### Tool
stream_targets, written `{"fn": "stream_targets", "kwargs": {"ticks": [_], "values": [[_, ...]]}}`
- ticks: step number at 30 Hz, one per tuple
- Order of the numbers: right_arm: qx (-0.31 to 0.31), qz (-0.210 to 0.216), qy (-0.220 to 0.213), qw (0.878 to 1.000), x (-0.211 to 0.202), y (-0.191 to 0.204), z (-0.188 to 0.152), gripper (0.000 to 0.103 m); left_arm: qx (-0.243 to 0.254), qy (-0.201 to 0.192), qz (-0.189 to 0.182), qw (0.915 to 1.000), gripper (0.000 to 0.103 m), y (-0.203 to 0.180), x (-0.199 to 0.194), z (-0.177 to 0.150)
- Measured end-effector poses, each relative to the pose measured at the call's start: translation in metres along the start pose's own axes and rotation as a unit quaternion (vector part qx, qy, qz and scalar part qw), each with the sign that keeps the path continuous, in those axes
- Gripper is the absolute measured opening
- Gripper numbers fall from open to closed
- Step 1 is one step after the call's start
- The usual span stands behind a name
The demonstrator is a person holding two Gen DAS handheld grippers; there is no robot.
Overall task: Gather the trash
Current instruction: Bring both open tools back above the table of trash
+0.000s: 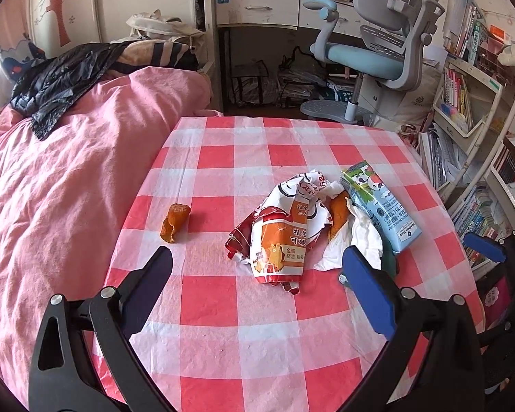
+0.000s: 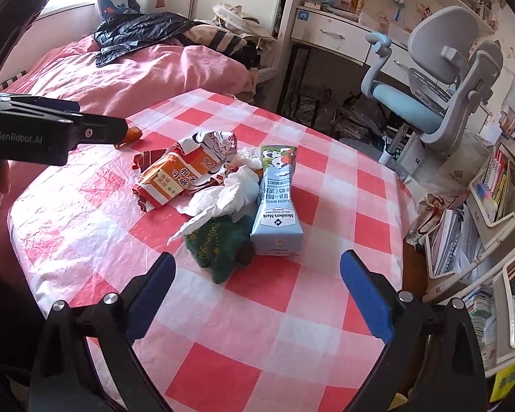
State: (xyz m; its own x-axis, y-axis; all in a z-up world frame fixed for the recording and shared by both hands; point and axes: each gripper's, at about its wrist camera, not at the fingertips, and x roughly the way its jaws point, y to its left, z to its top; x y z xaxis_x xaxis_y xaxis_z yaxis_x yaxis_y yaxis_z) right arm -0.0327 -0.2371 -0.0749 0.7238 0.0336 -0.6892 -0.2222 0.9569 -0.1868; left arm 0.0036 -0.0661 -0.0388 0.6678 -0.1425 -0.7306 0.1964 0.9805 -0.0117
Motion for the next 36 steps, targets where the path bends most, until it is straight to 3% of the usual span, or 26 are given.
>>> {"fn": "stream_targets", "kwargs": {"ticks": [36], "values": [[-0.025, 0.017, -0.006, 1.0, 0.0, 0.01, 0.0, 0.093, -0.001, 0.008, 0.008, 0.9999, 0.096, 0.005, 0.006, 0.002]]}}
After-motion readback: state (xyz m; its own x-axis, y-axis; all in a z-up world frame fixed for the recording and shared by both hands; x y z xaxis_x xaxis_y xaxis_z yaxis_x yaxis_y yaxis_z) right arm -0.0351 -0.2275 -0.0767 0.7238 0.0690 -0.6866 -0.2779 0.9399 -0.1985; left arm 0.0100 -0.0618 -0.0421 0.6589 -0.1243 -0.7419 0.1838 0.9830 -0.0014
